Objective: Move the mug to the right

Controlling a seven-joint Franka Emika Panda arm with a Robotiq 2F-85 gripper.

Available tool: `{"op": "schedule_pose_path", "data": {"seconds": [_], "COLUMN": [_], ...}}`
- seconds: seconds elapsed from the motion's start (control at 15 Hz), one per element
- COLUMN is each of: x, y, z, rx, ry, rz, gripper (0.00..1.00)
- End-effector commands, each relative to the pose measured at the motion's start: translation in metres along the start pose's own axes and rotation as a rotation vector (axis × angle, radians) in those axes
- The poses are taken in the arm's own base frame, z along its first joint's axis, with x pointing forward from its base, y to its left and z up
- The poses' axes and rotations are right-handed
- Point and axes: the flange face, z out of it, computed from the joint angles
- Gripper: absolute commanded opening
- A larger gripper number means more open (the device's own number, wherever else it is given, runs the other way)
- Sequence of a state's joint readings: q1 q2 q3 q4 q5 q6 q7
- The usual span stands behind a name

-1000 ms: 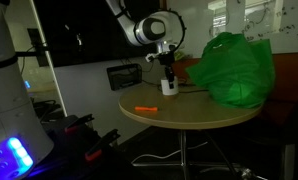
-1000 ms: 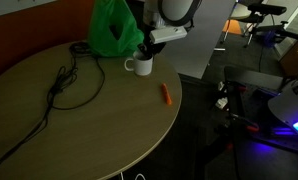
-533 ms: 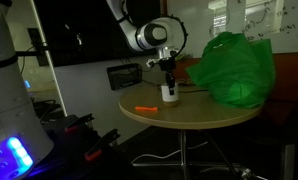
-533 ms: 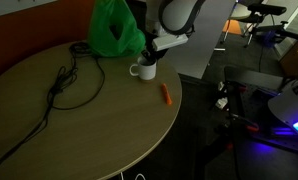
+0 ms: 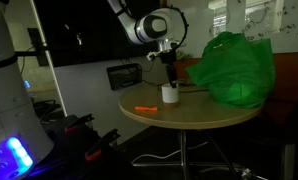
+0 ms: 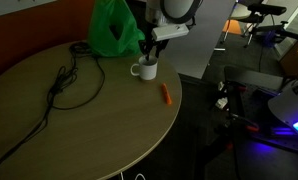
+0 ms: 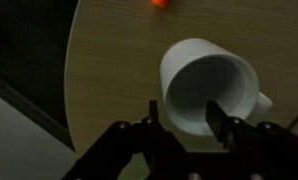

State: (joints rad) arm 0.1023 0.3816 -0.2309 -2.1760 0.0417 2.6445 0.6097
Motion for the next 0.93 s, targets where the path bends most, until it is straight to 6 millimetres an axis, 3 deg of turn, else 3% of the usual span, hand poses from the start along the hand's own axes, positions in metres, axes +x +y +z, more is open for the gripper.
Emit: {"op": "schedule_pose_path", "data": {"seconds": [0.0, 0.13, 0.53, 0.87], "x": [-0.009, -0.017, -0.052, -0.082], "y": [0.015, 0.024, 0.052, 0.061], "z": [-0.040, -0.063, -0.125, -0.151], "rx": [0.024, 0.018, -0.036, -0.099], "ry": [-0.001, -0.016, -0.028, -0.045], "rz": [-0.046, -0.105, -0.248, -0.393], "gripper": [0.87, 0.99, 1.00, 1.00]}}
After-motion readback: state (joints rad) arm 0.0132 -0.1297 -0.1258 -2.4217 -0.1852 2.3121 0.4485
